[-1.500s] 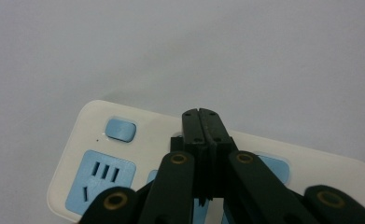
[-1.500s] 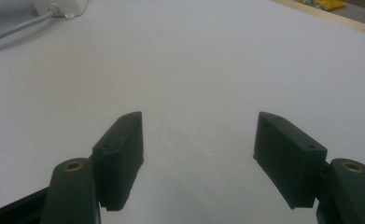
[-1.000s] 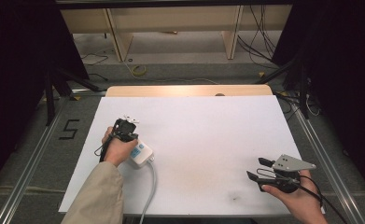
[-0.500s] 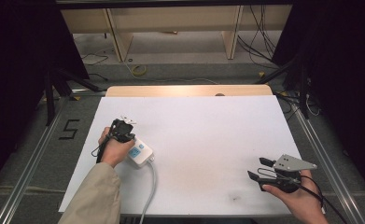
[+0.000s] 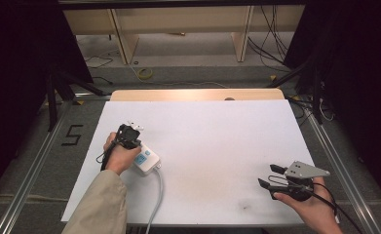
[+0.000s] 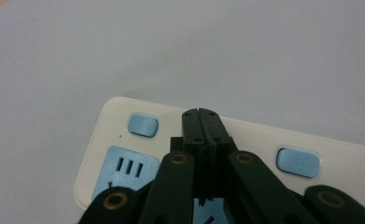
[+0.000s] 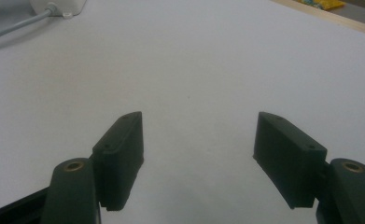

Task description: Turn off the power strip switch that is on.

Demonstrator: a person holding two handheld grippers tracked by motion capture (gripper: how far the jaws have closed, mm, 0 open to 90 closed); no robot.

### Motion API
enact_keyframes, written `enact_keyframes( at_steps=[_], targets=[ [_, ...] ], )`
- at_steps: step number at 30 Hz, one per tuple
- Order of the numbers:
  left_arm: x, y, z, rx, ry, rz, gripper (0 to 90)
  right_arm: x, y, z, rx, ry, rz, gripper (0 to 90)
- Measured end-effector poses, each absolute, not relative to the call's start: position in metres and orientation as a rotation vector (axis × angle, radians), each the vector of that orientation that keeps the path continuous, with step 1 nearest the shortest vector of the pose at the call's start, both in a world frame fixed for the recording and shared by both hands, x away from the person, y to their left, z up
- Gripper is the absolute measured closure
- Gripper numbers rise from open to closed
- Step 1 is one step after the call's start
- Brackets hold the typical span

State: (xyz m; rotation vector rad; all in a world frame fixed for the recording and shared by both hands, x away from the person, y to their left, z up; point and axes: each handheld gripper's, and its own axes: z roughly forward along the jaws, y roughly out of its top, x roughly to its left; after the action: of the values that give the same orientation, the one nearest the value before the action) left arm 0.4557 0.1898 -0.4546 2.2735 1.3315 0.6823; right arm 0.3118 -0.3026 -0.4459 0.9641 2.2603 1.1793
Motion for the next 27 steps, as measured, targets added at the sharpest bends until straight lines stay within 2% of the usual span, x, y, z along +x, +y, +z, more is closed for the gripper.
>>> enact_keyframes(
  at_steps=[9,12,27],
  targets=[
    [0.4576,0.1874,-0.4543,2.230,1.326,0.630,90.0,0.3127,-0.2996,-0.4460,0.960,2.266,1.178,33.7],
    [0.4570,0.1837,-0.4541,2.266,1.307,0.664,90.0,0.3122,-0.3008,-0.4460,0.956,2.262,1.182,33.7],
    [0.4555,0.1839,-0.4550,2.259,1.323,0.648,90.0,0.3099,-0.3010,-0.4451,0.958,2.261,1.180,33.7]
  ],
)
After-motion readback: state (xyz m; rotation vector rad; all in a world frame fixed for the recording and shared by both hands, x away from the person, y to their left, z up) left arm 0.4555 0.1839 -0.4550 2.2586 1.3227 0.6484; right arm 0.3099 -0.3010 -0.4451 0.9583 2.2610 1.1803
